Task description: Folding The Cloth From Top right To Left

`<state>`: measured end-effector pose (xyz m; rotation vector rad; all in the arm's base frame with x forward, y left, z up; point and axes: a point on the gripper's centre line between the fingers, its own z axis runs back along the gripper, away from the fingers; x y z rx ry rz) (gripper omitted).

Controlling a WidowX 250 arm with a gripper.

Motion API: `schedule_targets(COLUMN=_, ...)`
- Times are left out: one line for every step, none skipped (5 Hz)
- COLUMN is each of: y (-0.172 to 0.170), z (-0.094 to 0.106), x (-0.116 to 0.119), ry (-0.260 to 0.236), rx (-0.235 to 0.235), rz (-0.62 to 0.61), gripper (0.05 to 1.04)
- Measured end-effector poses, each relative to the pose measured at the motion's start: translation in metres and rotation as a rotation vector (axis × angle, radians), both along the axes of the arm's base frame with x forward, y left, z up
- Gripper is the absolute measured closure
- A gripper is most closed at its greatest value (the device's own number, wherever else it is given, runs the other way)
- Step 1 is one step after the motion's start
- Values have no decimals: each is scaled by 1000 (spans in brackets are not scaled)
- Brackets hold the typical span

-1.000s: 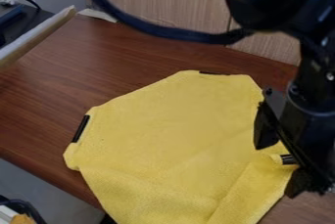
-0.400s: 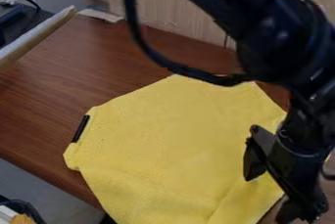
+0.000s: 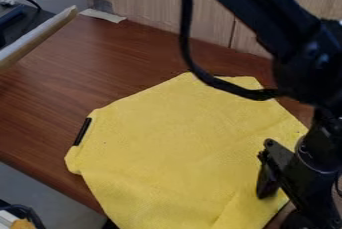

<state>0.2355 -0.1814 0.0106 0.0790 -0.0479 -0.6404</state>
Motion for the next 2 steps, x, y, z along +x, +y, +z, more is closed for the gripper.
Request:
schedule_targets(y=-1, z=1, x=-1, ry=-9, rx=14, rz=-3, gripper=700)
schedule_targets(y=1, z=1, x=-1, ry=-13, rx=25, rz=11, gripper=920)
